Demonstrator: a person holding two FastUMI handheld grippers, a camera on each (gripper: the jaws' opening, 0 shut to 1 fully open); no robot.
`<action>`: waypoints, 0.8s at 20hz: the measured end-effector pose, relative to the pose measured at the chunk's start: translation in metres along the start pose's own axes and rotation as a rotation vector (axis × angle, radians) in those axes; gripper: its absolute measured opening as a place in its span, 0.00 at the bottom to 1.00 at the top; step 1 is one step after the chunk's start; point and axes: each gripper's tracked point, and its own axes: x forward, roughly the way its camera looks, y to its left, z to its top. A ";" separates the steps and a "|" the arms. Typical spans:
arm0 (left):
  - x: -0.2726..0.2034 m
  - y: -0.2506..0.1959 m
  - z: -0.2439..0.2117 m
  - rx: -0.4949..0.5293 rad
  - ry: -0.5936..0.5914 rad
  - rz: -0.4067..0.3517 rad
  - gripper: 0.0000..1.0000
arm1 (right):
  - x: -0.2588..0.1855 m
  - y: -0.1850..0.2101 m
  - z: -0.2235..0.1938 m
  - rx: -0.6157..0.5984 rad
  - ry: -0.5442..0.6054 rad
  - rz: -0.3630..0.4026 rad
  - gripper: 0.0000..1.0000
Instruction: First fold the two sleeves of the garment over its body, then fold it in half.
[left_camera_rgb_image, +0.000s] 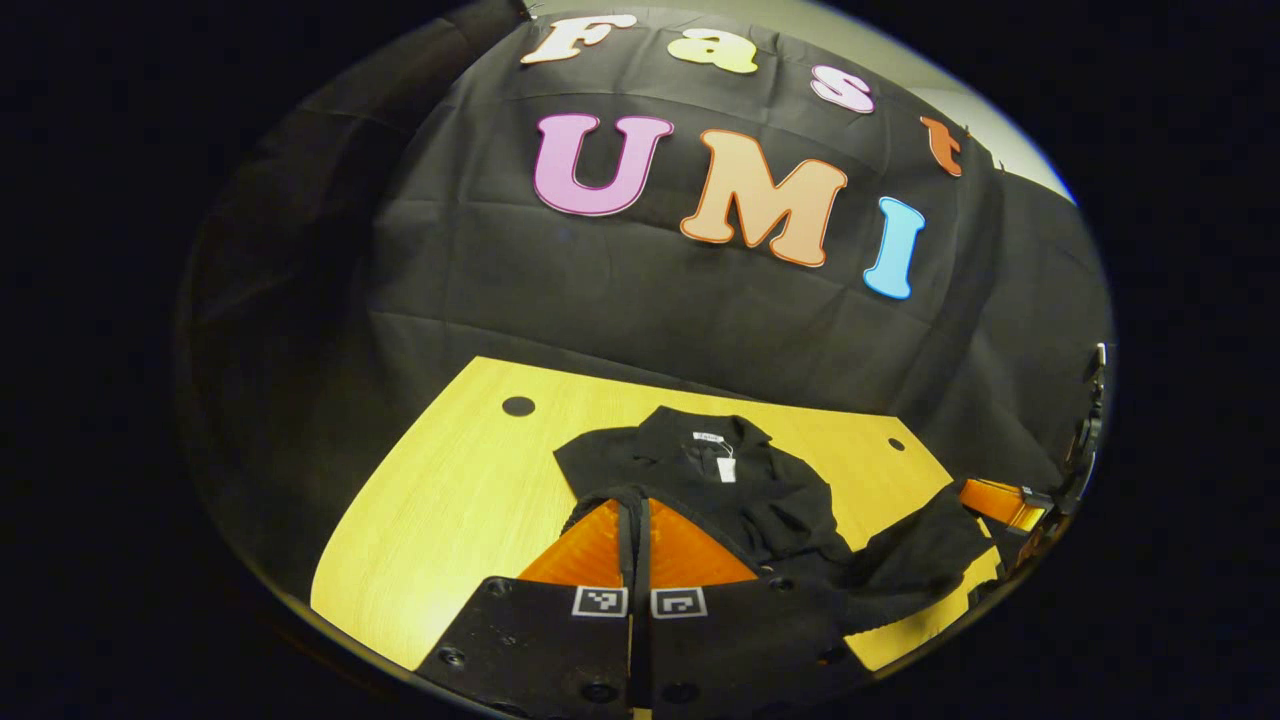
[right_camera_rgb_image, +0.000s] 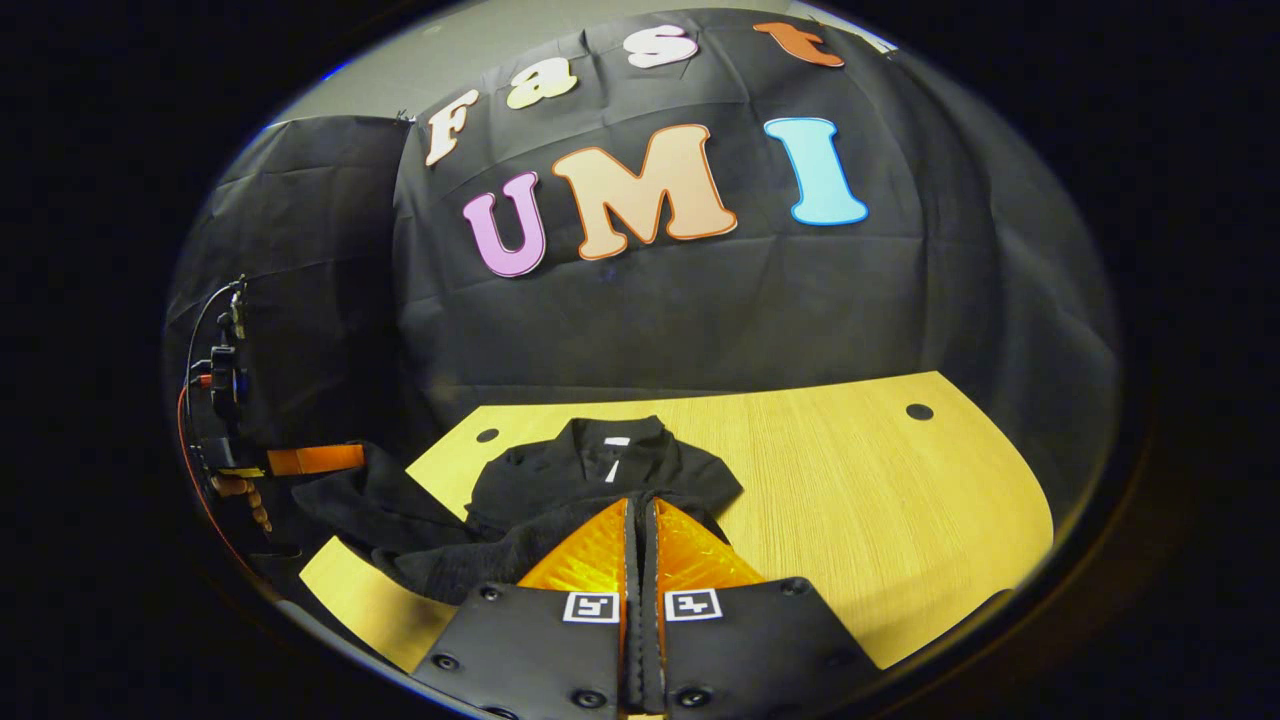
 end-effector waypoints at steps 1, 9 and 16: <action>0.007 0.001 0.005 0.006 -0.003 -0.006 0.00 | 0.006 0.000 0.006 0.001 -0.008 -0.004 0.02; 0.074 0.030 0.041 0.004 -0.042 0.023 0.00 | 0.073 -0.008 0.041 0.038 -0.020 -0.053 0.02; 0.126 0.046 0.031 0.030 0.004 0.026 0.00 | 0.128 -0.012 0.045 0.079 0.006 -0.090 0.02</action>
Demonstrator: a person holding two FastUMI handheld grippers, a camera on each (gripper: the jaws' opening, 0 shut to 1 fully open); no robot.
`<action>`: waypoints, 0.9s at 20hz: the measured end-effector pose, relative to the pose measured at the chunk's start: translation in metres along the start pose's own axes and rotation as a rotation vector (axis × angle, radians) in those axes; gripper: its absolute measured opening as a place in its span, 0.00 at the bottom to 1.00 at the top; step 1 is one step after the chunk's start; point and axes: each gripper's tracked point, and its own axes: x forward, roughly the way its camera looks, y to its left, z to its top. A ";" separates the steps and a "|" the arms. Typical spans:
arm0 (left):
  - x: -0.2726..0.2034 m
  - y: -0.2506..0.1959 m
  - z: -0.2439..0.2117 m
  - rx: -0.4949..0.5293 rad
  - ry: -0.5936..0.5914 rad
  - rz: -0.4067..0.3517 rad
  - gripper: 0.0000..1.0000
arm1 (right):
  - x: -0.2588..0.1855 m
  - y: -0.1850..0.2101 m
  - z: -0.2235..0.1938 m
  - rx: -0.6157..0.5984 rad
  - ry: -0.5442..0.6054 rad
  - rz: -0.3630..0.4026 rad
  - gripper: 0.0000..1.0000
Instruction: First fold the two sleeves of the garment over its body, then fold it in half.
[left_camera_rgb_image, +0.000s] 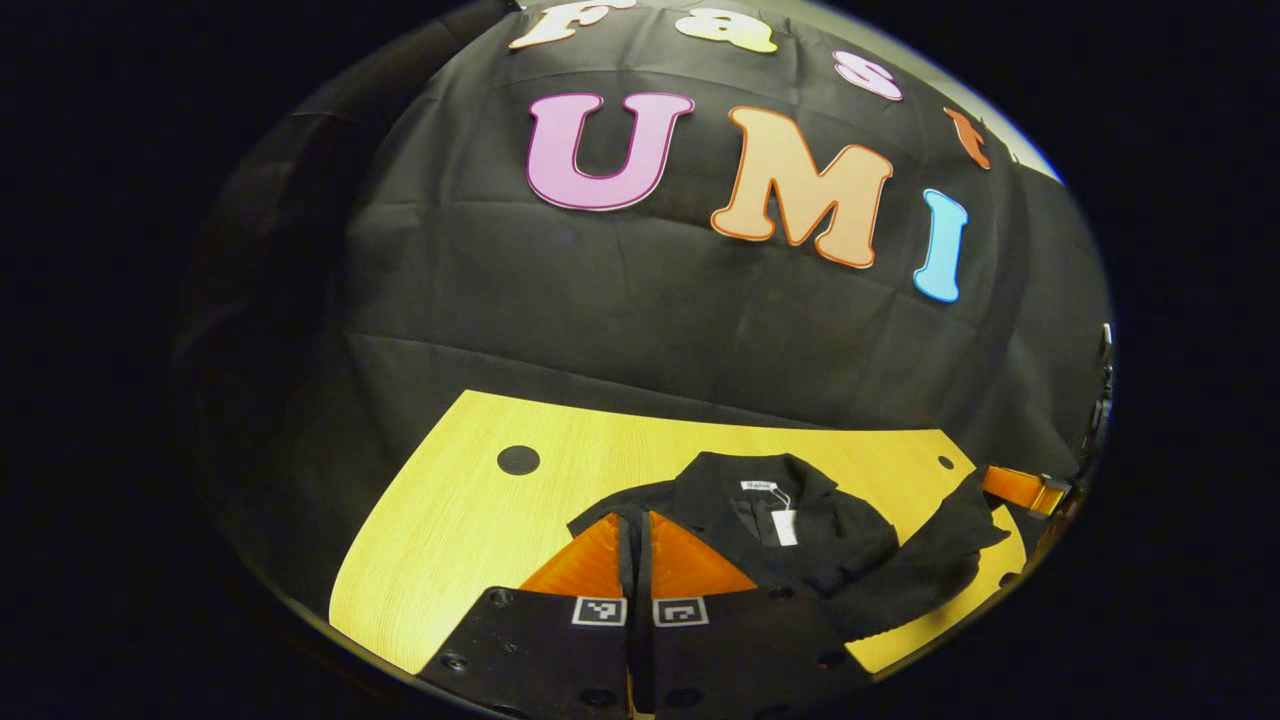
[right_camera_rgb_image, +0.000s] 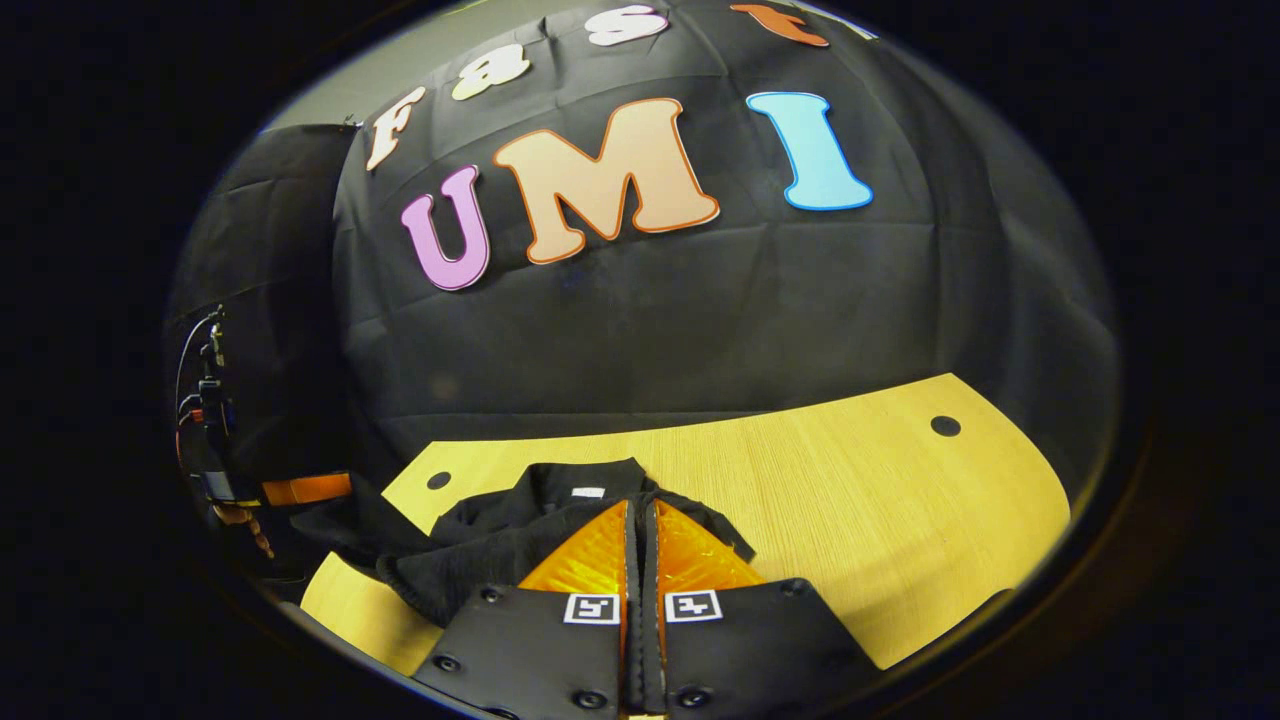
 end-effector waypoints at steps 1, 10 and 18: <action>0.006 0.001 0.000 0.007 -0.001 -0.001 0.00 | 0.007 0.000 0.001 0.002 0.003 -0.007 0.02; 0.003 0.038 0.062 0.098 -0.248 0.156 0.94 | 0.005 -0.021 0.030 -0.043 -0.134 -0.216 0.98; -0.076 0.001 0.098 0.118 -0.385 0.122 0.93 | -0.084 -0.004 0.052 -0.131 -0.290 -0.195 0.93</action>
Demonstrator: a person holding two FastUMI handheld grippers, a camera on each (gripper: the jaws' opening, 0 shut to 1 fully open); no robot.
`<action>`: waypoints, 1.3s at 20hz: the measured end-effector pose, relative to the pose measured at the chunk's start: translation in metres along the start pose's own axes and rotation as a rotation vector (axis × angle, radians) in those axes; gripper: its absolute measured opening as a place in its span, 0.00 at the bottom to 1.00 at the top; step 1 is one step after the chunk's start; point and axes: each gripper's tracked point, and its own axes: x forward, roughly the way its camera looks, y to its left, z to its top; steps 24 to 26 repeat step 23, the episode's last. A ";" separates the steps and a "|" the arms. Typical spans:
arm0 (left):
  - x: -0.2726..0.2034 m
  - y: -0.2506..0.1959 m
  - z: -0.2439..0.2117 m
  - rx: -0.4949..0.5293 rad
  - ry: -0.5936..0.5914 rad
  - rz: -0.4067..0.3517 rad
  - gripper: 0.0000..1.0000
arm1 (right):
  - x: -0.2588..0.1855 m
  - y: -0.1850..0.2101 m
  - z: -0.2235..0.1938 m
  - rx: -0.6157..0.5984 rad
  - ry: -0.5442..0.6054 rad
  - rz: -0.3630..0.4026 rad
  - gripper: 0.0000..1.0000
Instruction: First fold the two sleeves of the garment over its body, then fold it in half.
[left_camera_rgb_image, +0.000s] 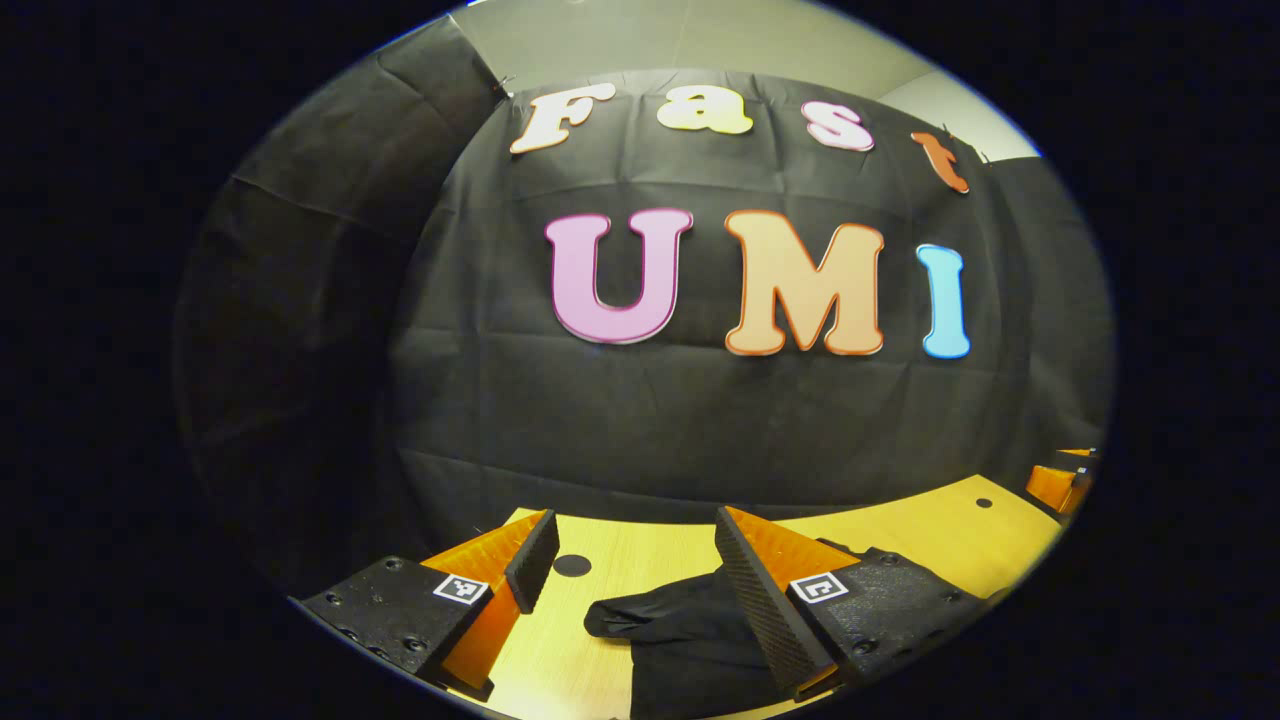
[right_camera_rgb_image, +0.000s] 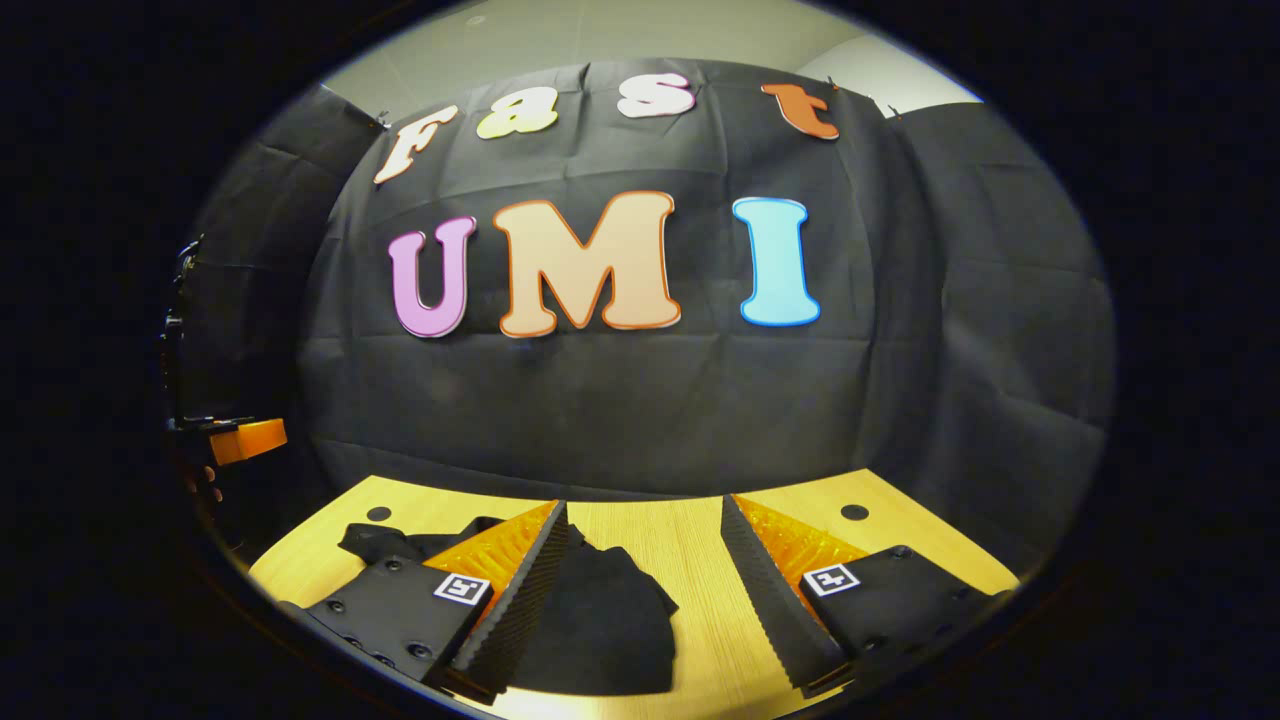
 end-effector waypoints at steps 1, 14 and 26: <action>-0.013 -0.004 0.007 0.006 -0.014 0.000 0.92 | -0.013 -0.002 0.002 0.000 -0.013 0.010 0.98; -0.202 -0.046 0.070 0.004 -0.189 0.038 0.92 | -0.200 -0.025 0.011 0.001 -0.162 0.075 0.94; -0.252 -0.059 0.105 0.001 -0.254 -0.003 0.92 | -0.259 -0.022 0.022 0.004 -0.236 0.097 0.94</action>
